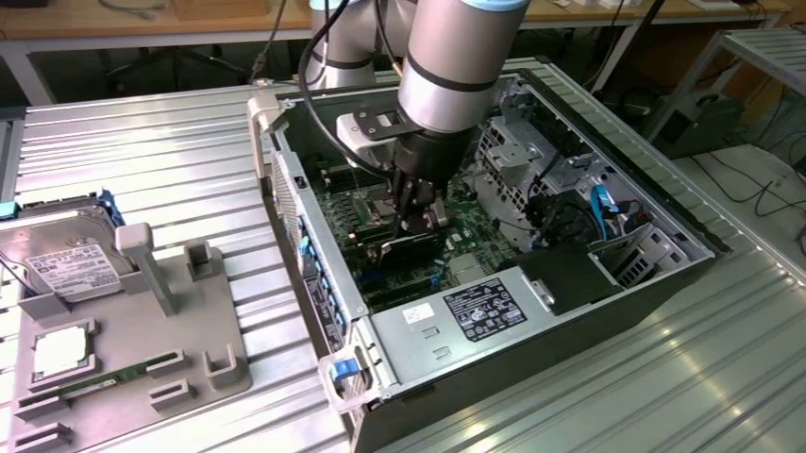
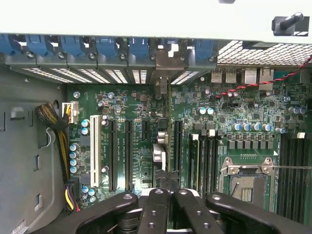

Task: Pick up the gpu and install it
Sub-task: 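Press down on the gpu until it lock into place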

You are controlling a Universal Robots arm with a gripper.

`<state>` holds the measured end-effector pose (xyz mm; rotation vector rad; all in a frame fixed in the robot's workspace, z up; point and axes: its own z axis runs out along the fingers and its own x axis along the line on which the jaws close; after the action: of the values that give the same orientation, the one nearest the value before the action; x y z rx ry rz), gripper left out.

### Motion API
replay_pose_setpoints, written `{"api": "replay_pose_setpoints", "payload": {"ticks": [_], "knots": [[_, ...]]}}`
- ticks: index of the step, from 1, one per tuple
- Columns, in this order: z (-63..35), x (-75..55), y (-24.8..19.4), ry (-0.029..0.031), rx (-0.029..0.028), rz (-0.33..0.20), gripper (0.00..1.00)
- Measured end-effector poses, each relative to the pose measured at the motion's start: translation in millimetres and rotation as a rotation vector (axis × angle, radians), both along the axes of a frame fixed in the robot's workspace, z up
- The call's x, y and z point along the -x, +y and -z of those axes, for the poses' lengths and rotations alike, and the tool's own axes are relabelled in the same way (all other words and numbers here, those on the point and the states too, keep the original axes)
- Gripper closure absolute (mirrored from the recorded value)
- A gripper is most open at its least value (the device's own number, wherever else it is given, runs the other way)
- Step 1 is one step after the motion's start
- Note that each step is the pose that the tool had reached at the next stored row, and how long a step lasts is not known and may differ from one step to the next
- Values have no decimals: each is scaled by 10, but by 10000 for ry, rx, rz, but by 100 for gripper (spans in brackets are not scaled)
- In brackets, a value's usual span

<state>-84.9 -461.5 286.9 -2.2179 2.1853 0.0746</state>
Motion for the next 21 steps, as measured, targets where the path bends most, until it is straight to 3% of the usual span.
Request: {"api": "replay_pose_setpoints", "payload": {"ticks": [8,14,18,21], "knots": [[0,239,-1,0,-18,3,89],[3,326,0,-1,-17,3,89],[3,327,0,66,-14,3,89],[-46,326,4,120,41,3,89]]}}
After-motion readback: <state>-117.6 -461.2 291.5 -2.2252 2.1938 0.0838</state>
